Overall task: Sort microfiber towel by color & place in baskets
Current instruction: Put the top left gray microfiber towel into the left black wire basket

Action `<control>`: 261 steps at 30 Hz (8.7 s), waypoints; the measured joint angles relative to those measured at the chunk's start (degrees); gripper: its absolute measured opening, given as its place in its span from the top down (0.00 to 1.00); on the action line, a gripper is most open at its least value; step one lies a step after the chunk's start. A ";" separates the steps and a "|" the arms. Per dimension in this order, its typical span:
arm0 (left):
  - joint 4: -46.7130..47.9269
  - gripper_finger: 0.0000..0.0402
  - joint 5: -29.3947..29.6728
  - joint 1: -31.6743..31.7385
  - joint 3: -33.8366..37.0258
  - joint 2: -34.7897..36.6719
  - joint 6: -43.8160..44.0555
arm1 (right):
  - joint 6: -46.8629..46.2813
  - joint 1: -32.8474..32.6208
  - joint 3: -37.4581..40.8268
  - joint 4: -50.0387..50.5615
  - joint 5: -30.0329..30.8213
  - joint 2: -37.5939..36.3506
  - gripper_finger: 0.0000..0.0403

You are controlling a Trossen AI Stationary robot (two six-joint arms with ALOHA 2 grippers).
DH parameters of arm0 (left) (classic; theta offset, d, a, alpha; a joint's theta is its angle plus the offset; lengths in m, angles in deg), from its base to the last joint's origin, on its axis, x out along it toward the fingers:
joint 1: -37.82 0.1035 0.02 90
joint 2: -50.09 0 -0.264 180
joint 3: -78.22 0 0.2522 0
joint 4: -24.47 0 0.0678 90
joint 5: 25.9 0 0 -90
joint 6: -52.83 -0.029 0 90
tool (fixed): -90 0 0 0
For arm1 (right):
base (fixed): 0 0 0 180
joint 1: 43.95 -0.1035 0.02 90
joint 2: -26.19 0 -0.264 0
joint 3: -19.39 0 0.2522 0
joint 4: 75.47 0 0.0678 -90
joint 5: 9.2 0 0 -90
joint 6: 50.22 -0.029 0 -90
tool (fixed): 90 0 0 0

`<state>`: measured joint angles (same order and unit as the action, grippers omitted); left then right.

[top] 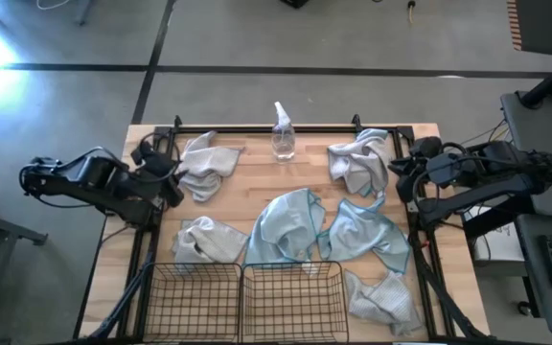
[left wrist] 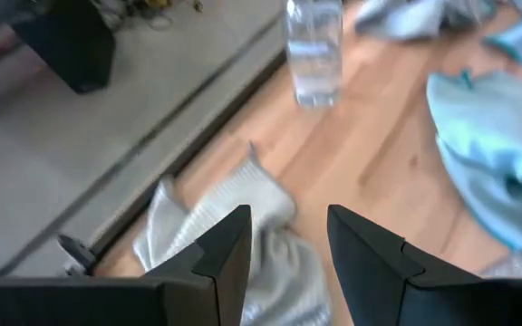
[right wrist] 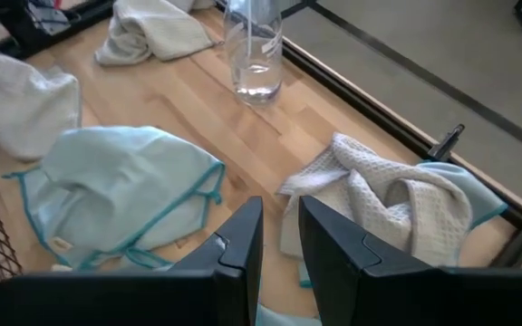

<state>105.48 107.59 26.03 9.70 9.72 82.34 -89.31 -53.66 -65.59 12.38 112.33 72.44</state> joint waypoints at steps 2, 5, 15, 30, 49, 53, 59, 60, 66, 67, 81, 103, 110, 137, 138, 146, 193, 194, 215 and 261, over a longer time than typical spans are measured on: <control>1.17 0.67 -0.58 0.01 1.48 0.32 1.51 | -1.07 0.00 0.00 0.15 0.02 0.36 0.83; 3.32 0.67 -0.53 0.29 3.72 0.70 2.69 | -2.22 0.00 0.00 0.13 0.04 0.99 0.83; 3.31 0.67 -1.84 1.21 8.72 1.54 -0.31 | -2.97 0.00 -0.02 -1.52 0.05 4.86 0.83; -0.74 0.67 -5.29 3.35 9.28 1.74 -9.99 | -2.76 0.00 -0.35 -2.49 0.04 9.58 0.83; -13.74 0.67 -27.76 40.38 12.36 -7.48 -33.57 | -3.80 0.02 -0.35 -2.40 0.13 9.37 0.83; -15.21 0.67 -29.72 44.31 12.07 -11.91 -37.01 | -3.80 0.02 -0.35 -2.40 0.13 9.37 0.83; -22.99 0.67 -37.37 44.82 11.53 -16.71 -39.35 | -3.79 0.02 -0.35 -2.36 -0.07 9.37 0.83; -24.30 0.67 -37.93 44.81 11.51 -17.73 -39.17 | -3.78 0.02 -0.35 -2.36 -0.07 9.36 0.83; -28.33 0.67 -38.21 44.81 11.51 -24.65 -37.08 | -2.24 0.02 -0.35 -2.34 -0.92 9.32 0.83; -28.42 0.67 -38.21 44.81 11.51 -25.83 -37.06 | -1.83 0.02 -0.35 -2.30 -1.64 9.30 0.83; -31.31 0.67 -38.10 46.26 11.27 -36.20 -35.88 | -0.85 0.00 -0.35 -2.23 -3.61 9.26 0.83; -31.27 0.67 -24.52 47.60 11.29 -38.91 -33.39 | -4.18 0.01 -0.35 -2.93 -3.64 9.26 0.83; -31.54 0.67 -18.65 48.61 10.25 -45.81 -34.61 | -4.87 0.00 -0.35 -2.95 -5.07 9.32 0.83; -16.40 0.67 -24.79 48.98 -0.51 -52.42 -30.99 | -4.56 0.00 -0.35 -2.81 -6.29 9.32 0.83; -16.34 0.67 -24.81 48.98 -0.51 -52.42 -30.65 | -4.56 0.00 -0.36 -2.82 -6.29 9.32 0.83; -16.19 0.67 -24.81 48.97 -0.49 -52.40 -29.66 | -4.42 0.00 -0.35 -2.79 -6.49 9.32 0.83; -11.46 0.67 -34.86 49.62 -6.17 -53.93 -19.93 | -0.74 0.00 -0.35 -1.47 -6.49 9.32 0.83; -11.53 0.67 -33.89 49.62 -6.17 -54.37 -19.92 | -0.74 0.00 -0.35 -1.24 -6.49 9.32 0.83; -5.82 0.67 -32.10 49.29 -6.50 -55.97 -18.44 | -0.94 0.00 -0.35 -0.81 -6.51 9.32 0.83; -1.67 0.67 -41.01 47.21 -10.35 -55.94 -18.26 | -0.59 0.00 -0.35 0.75 -8.00 9.32 0.83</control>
<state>103.82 66.58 73.24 -0.65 -46.22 64.08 -89.90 -53.66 -65.94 13.13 104.33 81.76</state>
